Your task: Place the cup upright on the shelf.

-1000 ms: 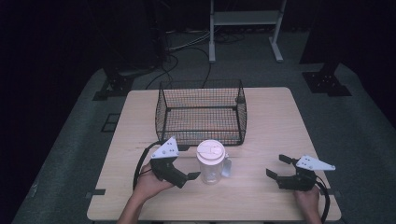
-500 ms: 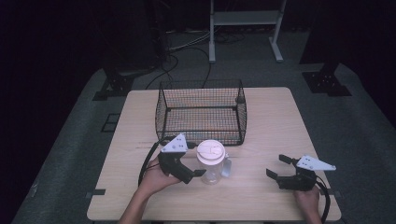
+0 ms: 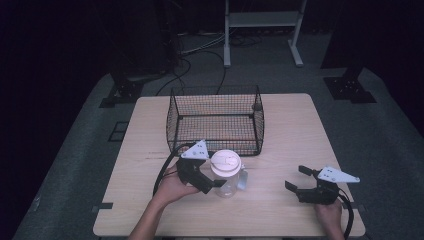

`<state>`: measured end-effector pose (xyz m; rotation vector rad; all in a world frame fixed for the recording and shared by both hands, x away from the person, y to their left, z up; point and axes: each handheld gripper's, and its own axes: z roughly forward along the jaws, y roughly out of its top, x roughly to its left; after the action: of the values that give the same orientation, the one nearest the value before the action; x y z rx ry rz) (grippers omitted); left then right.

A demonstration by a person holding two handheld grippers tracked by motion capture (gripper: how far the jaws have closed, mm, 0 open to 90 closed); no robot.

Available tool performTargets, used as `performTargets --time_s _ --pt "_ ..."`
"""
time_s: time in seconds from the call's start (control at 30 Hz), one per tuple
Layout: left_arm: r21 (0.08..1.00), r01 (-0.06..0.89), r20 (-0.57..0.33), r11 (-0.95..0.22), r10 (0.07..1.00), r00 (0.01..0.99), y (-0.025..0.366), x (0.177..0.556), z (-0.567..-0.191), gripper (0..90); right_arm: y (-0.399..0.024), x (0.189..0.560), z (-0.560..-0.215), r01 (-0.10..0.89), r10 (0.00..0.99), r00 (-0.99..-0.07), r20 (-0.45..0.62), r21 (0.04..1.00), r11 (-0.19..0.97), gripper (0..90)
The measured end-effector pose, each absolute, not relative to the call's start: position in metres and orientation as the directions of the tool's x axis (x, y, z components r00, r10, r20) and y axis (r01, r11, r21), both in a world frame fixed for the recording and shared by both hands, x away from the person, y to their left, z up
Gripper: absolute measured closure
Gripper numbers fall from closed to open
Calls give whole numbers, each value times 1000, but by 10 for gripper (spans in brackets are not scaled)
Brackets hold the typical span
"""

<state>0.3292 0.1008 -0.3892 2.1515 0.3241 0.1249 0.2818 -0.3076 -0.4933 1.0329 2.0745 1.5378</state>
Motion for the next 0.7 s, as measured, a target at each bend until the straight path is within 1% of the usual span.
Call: performTargets --time_s 0.27,0.7 --pt "811 187 -45 -555 260 964 90 333 -392 18 -307 282 -493 341 730 -670 135 929 141 128" --pt "798 173 -34 -578 243 969 80 336 -391 18 -308 282 -493 337 728 -672 136 931 138 128"
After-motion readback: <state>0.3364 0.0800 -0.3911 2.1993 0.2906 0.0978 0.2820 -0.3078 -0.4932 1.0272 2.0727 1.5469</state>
